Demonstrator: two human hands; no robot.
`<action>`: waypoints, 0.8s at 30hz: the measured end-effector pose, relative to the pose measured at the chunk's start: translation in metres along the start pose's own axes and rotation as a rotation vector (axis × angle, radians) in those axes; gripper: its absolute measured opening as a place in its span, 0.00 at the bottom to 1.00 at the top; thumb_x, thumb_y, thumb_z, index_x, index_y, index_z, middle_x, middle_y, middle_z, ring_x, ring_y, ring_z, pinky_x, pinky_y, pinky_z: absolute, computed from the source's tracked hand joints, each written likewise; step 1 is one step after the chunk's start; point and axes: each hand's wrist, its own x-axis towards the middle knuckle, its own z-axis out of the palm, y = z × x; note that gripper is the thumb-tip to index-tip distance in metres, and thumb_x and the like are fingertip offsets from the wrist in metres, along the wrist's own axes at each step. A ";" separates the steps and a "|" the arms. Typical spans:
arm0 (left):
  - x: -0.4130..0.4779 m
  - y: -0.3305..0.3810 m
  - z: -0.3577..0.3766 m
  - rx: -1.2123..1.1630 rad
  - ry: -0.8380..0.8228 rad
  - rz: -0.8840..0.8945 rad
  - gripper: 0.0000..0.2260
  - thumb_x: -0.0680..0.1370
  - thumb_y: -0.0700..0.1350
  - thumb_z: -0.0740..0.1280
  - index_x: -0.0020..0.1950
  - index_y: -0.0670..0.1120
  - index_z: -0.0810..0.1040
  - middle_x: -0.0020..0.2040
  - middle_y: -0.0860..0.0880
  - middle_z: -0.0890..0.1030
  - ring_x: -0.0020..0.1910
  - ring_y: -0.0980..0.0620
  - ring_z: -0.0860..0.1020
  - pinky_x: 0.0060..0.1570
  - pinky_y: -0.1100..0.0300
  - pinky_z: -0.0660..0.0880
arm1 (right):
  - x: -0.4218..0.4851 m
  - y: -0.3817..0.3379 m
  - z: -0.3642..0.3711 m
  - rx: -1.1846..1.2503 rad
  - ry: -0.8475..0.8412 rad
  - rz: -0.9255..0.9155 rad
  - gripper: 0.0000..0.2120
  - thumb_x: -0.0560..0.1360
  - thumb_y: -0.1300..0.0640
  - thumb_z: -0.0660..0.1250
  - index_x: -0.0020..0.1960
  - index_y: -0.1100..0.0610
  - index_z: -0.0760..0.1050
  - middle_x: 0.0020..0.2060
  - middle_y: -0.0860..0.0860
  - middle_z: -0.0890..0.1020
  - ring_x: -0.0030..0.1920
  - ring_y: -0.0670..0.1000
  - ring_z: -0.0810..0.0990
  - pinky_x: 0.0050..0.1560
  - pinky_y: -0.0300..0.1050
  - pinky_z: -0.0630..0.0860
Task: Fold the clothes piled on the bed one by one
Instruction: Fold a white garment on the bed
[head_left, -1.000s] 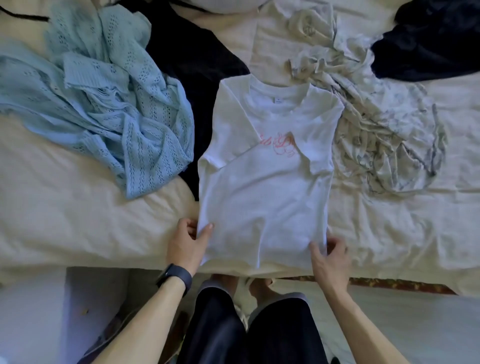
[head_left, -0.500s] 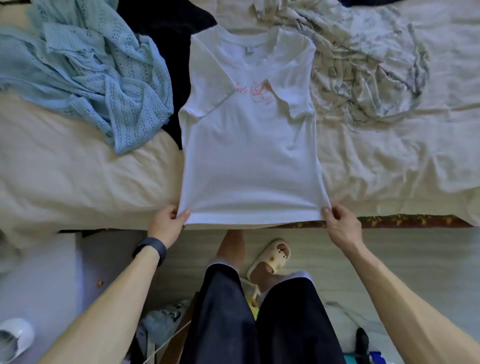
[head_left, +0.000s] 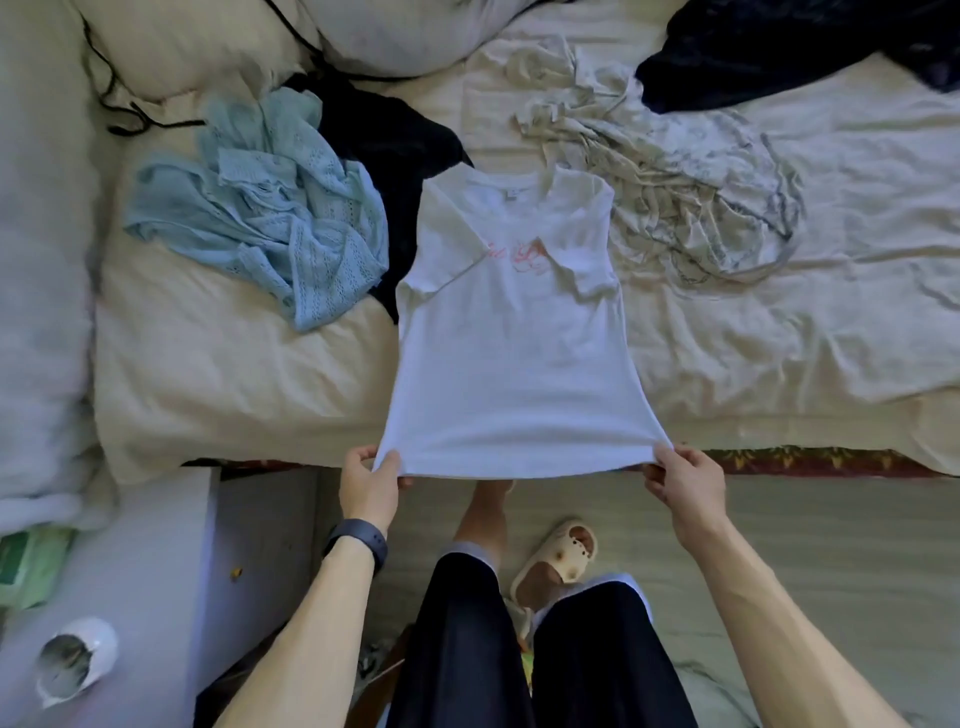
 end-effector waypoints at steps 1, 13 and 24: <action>-0.011 -0.001 -0.006 -0.022 0.010 0.000 0.07 0.81 0.43 0.66 0.58 0.48 0.71 0.50 0.50 0.78 0.35 0.50 0.81 0.43 0.53 0.78 | -0.009 0.002 -0.008 0.019 0.002 0.013 0.04 0.79 0.60 0.68 0.45 0.58 0.78 0.39 0.54 0.81 0.35 0.50 0.79 0.39 0.44 0.78; -0.057 0.008 -0.048 0.087 -0.263 0.081 0.11 0.78 0.36 0.68 0.54 0.49 0.84 0.49 0.50 0.84 0.36 0.60 0.82 0.37 0.67 0.76 | -0.053 -0.007 -0.051 -0.011 -0.194 -0.015 0.10 0.78 0.66 0.66 0.55 0.55 0.81 0.42 0.54 0.86 0.40 0.51 0.85 0.41 0.42 0.78; 0.079 0.172 -0.004 0.352 -0.198 0.530 0.13 0.77 0.54 0.72 0.43 0.45 0.81 0.36 0.55 0.79 0.36 0.59 0.75 0.41 0.58 0.71 | 0.046 -0.145 0.033 -0.276 -0.120 -0.388 0.11 0.79 0.44 0.71 0.39 0.44 0.80 0.32 0.41 0.81 0.32 0.39 0.77 0.35 0.35 0.73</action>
